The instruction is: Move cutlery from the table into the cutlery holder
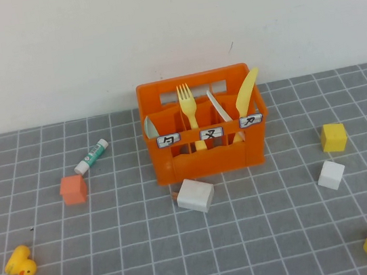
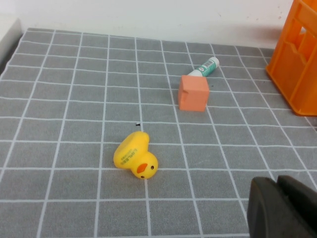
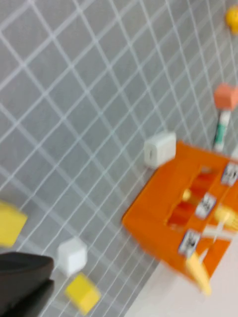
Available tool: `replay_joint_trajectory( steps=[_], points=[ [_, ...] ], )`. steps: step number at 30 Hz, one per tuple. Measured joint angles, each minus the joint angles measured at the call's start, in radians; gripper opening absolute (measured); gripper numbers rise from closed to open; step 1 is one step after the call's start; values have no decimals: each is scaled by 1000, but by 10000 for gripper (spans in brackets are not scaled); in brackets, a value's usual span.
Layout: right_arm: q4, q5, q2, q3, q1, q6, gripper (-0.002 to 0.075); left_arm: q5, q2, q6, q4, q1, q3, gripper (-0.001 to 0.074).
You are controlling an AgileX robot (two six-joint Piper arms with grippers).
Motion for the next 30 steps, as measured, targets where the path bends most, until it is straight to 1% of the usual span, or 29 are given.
replay_joint_trajectory(
  steps=[3, 7, 10, 14, 17, 20, 24, 30],
  points=[
    [0, 11, -37, 13, -100, 0, -1, 2, 0, 0, -2, 0, 0, 0],
    [0, 17, -60, 20, -290, 0, -1, 4, 0, -17, -2, 0, 0, 0],
    [0, 18, -62, 21, -412, 0, -1, 4, 0, -24, -4, 0, 0, 0],
    [0, -42, -62, 55, -530, 0, -1, 4, 0, -25, -4, 0, -1, 0],
    [0, -134, -62, 113, -573, 0, -1, 4, 0, -25, -4, 0, -1, 0],
    [0, -248, -62, 211, -585, 0, -1, 4, 0, -25, -4, 0, -1, 0],
    [-28, -213, -62, 236, -589, -2, -1, 4, -1, -25, -4, 0, -1, 0],
    [-37, -210, -62, 236, -591, -2, -1, 4, -1, -25, -4, 0, -1, 0]
  ],
)
